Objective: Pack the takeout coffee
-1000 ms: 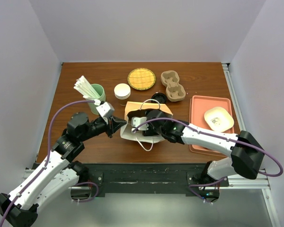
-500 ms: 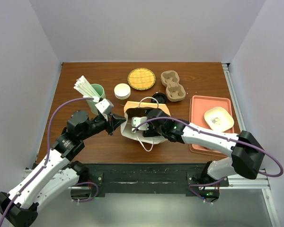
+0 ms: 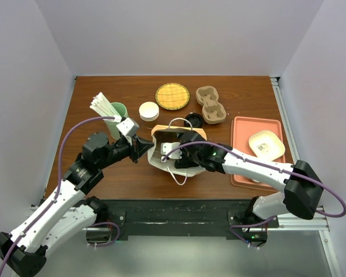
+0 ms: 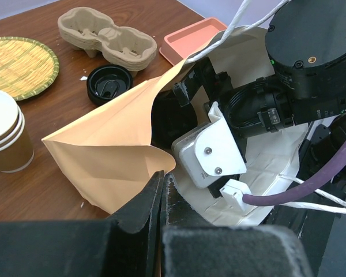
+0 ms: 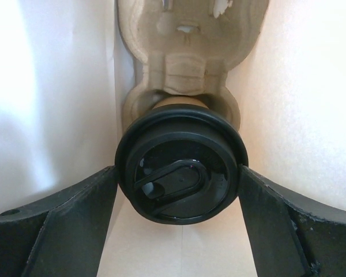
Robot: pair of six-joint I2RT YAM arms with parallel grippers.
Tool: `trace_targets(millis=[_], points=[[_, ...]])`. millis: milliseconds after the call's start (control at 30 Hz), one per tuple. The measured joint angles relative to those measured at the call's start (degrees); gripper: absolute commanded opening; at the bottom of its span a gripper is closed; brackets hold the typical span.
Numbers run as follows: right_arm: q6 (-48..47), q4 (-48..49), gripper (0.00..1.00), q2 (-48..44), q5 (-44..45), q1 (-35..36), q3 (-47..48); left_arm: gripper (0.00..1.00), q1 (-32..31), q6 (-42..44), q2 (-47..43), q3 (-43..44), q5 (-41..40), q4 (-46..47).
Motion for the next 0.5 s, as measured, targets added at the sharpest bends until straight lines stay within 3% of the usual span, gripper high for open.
trace_targets(millis=[500], points=[[0.5,-4.9,0.86,0.0,-3.0,-0.5,3.6,0.00,0.0,0.0,1.2,1.5,-0.9,-1.3]])
